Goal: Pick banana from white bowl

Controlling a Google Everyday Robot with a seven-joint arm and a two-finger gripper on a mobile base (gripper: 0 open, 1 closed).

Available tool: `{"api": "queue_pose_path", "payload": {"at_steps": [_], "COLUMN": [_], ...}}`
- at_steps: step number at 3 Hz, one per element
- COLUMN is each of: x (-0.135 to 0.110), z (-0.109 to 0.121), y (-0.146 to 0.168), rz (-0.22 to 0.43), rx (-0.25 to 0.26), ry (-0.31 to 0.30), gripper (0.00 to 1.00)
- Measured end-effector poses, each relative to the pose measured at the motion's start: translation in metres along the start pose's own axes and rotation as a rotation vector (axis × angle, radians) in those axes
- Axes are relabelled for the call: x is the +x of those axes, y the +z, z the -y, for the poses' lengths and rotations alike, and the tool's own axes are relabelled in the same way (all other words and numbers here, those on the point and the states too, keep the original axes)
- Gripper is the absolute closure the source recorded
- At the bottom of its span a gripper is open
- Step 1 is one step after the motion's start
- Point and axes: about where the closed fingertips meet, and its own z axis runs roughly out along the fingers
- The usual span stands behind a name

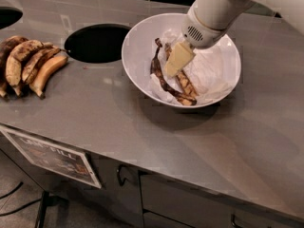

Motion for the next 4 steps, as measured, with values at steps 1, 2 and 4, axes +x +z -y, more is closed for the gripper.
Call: {"api": "queue_pose_path", "payload": {"at_steps": [1,2,4], "x": [0.011,0.017,0.017], "z": [0.005,0.007,0.007], "y": [0.007,0.014,0.024], "rz": [-0.015,-0.028,-0.038], "rx": [0.025,0.03,0.024], "ry": [0.051,0.073,0.076], "gripper": [0.29,0.44,0.49]}}
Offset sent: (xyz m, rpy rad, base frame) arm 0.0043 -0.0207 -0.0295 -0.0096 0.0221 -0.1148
